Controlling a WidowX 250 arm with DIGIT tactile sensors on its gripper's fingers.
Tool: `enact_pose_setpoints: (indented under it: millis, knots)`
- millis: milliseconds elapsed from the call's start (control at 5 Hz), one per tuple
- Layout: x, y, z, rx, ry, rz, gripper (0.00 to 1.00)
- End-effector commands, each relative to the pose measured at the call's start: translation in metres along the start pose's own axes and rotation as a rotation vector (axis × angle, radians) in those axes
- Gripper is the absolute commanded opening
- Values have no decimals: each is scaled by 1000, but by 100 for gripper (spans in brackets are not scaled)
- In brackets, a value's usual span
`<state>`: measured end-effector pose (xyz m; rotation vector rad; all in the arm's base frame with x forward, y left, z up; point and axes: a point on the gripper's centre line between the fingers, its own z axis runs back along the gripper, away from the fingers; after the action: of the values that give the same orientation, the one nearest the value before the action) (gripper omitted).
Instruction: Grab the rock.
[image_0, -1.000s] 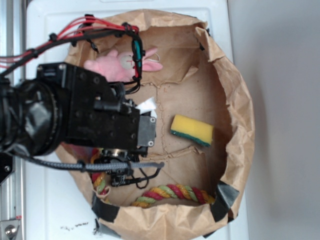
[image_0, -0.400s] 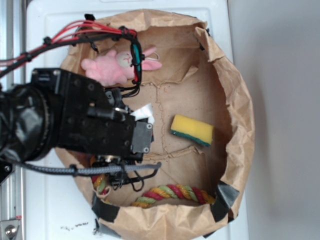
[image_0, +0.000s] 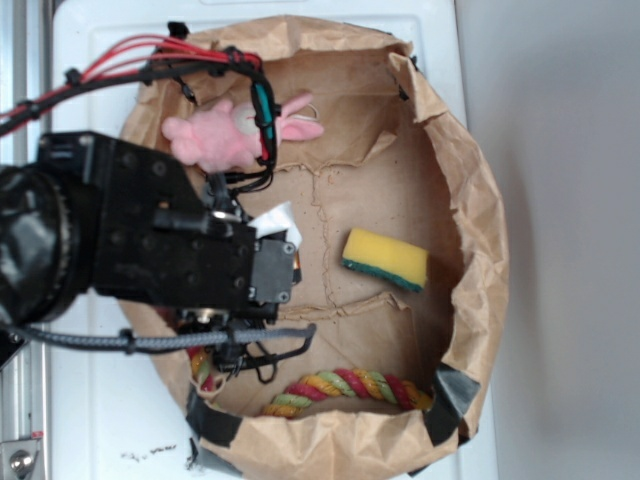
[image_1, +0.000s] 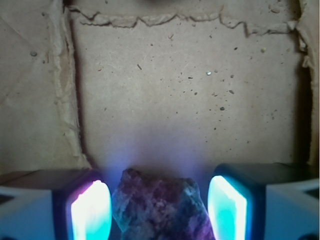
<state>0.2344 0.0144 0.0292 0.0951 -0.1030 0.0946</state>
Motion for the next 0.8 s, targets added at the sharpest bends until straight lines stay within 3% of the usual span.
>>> enact_pose_setpoints:
  millis: [0, 200, 600]
  knots:
    - [10, 15, 68, -79, -106, 170, 0]
    - [26, 17, 109, -144, -179, 230, 0]
    - [49, 34, 141, -150, -286, 231, 0]
